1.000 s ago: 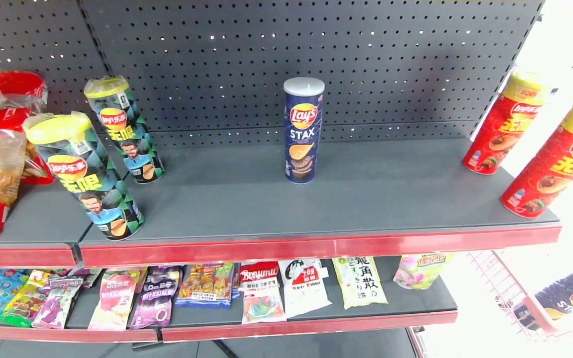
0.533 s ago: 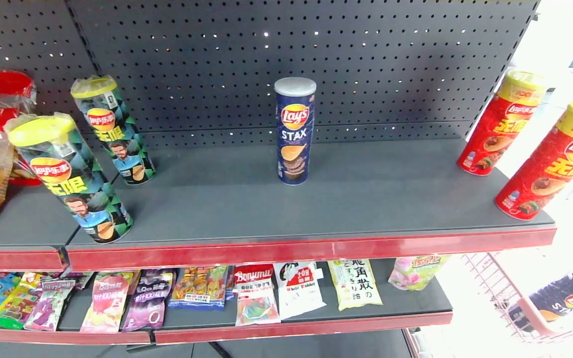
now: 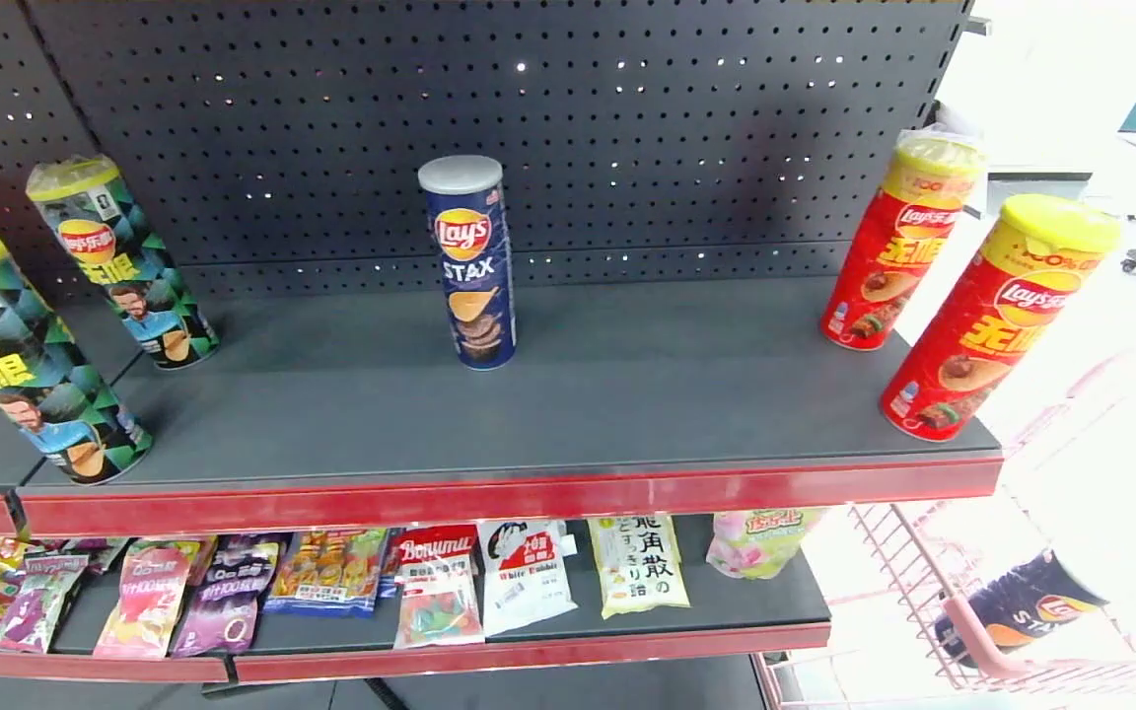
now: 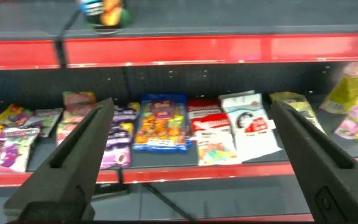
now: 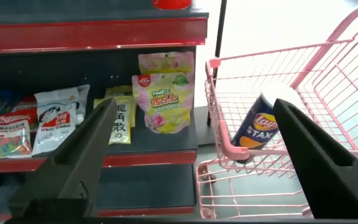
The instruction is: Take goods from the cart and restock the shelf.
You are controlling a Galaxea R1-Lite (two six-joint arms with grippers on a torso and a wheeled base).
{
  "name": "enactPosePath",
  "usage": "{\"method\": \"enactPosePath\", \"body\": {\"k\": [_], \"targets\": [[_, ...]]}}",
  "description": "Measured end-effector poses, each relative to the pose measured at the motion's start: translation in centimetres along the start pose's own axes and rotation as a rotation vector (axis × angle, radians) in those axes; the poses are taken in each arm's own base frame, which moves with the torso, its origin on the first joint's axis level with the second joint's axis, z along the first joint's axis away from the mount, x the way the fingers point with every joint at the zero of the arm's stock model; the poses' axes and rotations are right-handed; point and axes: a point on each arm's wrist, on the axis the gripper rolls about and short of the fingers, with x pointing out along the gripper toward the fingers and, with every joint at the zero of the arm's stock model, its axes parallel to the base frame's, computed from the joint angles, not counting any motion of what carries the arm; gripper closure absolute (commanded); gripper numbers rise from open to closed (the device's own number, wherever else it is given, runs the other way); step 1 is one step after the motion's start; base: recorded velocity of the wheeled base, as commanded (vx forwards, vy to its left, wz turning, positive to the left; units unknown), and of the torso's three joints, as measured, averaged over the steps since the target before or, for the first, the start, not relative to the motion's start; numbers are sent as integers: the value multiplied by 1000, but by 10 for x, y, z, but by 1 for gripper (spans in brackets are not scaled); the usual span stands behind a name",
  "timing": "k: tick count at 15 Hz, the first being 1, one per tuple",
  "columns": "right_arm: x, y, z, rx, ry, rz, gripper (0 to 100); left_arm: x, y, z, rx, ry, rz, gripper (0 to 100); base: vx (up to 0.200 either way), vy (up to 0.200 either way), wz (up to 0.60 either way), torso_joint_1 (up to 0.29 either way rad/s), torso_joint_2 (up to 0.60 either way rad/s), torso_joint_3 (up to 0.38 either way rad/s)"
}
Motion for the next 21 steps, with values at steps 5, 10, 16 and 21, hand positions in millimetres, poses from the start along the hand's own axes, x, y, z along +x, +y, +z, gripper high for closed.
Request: {"method": "enactPosePath", "body": {"k": [5, 10, 16, 21], "targets": [[0, 0, 0, 0, 0, 2, 0, 0, 0, 0, 0, 0, -1, 0, 0, -120, 0, 0, 0, 0], [0, 0, 0, 1, 0, 2, 0, 0, 0, 0, 0, 1, -1, 0, 0, 0, -480, 1, 1, 4], [0, 0, 0, 2, 0, 2, 0, 0, 0, 0, 0, 1, 0, 0, 0, 0, -500, 3, 0, 3], [0, 0, 0, 2, 0, 2, 0, 0, 0, 0, 0, 1, 0, 0, -40, 0, 0, 2, 1, 0]]}}
